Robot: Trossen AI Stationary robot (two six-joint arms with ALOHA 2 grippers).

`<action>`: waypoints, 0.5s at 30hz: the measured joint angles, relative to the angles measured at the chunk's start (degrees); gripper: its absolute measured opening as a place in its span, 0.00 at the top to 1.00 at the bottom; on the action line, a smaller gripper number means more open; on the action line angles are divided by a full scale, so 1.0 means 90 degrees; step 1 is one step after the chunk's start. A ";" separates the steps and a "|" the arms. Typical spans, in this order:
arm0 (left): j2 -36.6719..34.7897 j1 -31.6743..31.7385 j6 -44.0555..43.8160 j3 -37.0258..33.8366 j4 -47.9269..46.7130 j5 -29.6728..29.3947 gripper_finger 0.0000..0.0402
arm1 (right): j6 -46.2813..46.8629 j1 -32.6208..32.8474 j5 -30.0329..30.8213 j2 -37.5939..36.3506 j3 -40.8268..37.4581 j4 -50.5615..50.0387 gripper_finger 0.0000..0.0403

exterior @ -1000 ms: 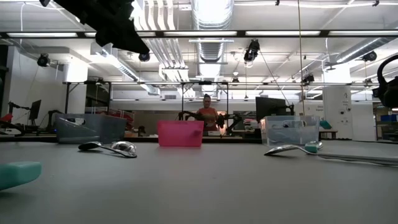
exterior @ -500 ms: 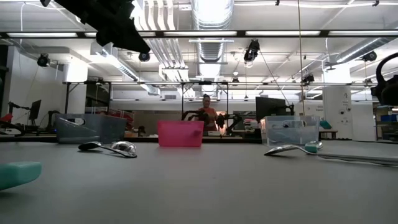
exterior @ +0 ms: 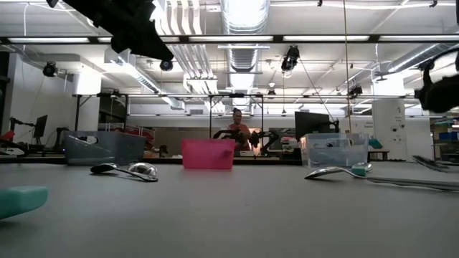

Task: Sort silverware by color (type)
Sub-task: Put the black spoon into the transparent bin

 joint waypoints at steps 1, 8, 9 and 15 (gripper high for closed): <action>0.0000 -0.0002 -0.0002 0.0000 0.0035 0.0000 0.82 | -0.0040 0.0001 0.0124 -0.0047 0.0045 -0.0021 0.98; 0.0000 -0.0001 -0.0002 0.0000 0.0154 0.0000 0.82 | -0.0575 -0.0239 0.1071 -0.0250 0.0432 -0.0050 0.98; 0.0000 -0.0002 -0.0002 0.0000 0.0154 0.0000 0.82 | -0.0721 -0.0320 0.1124 -0.0250 0.0501 -0.0066 0.98; 0.0000 0.0000 -0.0002 0.0000 0.0163 0.0000 0.82 | -0.1862 -0.0984 0.1155 -0.0240 0.1120 -0.0069 0.98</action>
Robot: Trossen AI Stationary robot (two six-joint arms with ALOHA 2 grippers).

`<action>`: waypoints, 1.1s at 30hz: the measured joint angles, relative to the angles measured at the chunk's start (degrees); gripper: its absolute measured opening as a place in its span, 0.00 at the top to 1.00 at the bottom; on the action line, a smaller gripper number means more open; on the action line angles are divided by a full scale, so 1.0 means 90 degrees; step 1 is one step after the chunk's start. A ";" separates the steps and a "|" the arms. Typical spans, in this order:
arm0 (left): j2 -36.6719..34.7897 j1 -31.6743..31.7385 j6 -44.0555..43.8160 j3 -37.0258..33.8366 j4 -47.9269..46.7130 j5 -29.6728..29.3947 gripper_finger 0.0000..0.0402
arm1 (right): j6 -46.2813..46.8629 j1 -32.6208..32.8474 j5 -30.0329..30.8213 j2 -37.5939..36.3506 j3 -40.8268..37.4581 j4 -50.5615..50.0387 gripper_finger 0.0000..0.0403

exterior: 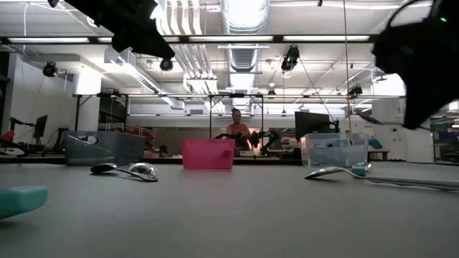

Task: Sort silverware by color (type)
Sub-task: Put the black spoon into the transparent bin

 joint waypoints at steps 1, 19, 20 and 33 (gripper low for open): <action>0.0000 -0.0001 0.0002 0.0000 0.0001 0.0000 0.82 | -0.0200 -0.0117 -0.0005 0.0000 0.0117 0.0000 0.98; 0.0000 -0.0001 0.0027 0.0000 -0.0010 0.0000 0.82 | -0.3724 -0.2056 0.0133 0.0654 0.2537 -0.0073 0.98; 0.0000 -0.0001 0.0027 0.0000 -0.0011 0.0000 0.82 | -0.3913 -0.2152 0.0123 0.0783 0.2749 -0.0164 0.98; 0.0002 0.0000 0.0169 0.0000 -0.0013 0.0001 0.82 | -0.5703 -0.3953 0.0112 0.2384 0.5450 -0.2855 0.98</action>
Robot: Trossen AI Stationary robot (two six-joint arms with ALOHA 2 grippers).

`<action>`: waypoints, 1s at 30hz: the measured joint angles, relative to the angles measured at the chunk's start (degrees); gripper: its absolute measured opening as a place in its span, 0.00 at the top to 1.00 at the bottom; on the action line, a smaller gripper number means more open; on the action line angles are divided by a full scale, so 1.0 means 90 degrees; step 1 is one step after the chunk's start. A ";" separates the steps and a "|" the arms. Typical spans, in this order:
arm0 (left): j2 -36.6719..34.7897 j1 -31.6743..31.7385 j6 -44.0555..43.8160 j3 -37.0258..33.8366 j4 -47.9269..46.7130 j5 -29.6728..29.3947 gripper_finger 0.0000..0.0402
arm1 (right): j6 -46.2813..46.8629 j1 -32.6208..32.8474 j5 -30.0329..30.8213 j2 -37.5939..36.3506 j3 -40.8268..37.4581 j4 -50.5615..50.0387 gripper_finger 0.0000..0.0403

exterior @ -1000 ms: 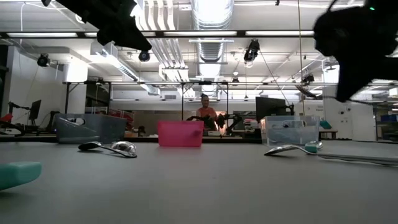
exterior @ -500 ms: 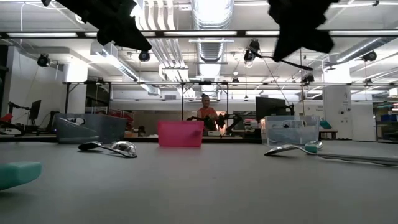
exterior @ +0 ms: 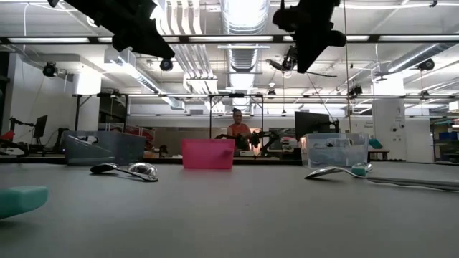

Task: Sort silverware by color (type)
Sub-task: Put the black spoon into the transparent bin

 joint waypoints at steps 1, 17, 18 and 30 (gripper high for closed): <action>-0.0001 -0.0001 -0.0001 0.0000 0.0000 0.0001 0.82 | -0.0149 -0.0173 -0.0028 0.0089 0.0119 -0.0141 0.98; 0.0000 0.0000 0.0001 -0.0002 -0.0008 0.0001 0.82 | -0.1733 -0.3344 -0.1642 0.1093 0.0297 -0.0349 0.98; 0.0000 0.0001 0.0001 -0.0002 -0.0024 0.0001 0.82 | -0.1751 -0.3516 -0.1760 0.1137 0.0267 -0.0381 0.98; 0.0000 -0.0001 -0.0007 -0.0007 -0.0272 0.0004 0.82 | -0.2039 -0.4429 -0.2203 0.1336 -0.0424 -0.0683 0.98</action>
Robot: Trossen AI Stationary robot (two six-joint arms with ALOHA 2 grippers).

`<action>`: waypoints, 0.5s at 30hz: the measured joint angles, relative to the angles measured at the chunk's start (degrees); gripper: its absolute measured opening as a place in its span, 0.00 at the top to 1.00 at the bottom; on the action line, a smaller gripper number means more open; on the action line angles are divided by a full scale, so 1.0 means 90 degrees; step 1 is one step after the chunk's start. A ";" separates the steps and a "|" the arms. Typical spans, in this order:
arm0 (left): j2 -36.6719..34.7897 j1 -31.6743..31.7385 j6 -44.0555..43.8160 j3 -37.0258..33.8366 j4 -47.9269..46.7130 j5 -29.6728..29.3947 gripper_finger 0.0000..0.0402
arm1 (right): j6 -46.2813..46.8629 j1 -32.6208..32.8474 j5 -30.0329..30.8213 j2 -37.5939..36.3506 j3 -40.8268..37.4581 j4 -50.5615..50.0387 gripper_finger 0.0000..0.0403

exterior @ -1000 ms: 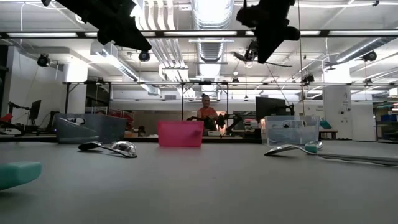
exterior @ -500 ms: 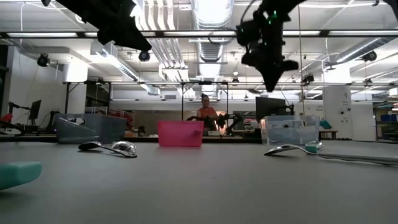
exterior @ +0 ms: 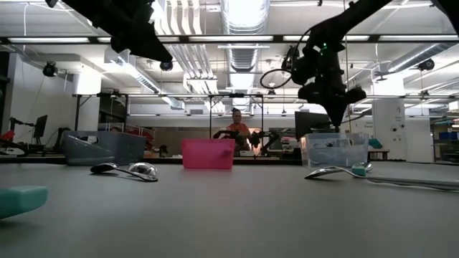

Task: Sort silverware by color (type)
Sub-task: Put the black spoon into the transparent bin

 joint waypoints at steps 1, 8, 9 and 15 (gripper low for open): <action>0.0000 0.0001 -0.0001 0.0000 0.0000 0.0000 0.82 | 0.0002 -0.0004 0.0002 0.0000 -0.0090 0.0083 0.98; 0.0000 -0.0001 -0.0013 0.0000 0.0002 0.0000 0.82 | 0.0052 -0.0006 -0.0168 0.0000 -0.0679 0.0908 0.98; 0.0000 0.0000 -0.0013 0.0000 0.0002 0.0000 0.82 | 0.0052 -0.0006 -0.0167 0.0000 -0.0739 0.1008 0.98; 0.0000 0.0000 -0.0016 0.0000 0.0002 0.0000 0.82 | 0.0105 -0.0006 -0.0163 0.0000 -0.1032 0.1331 0.98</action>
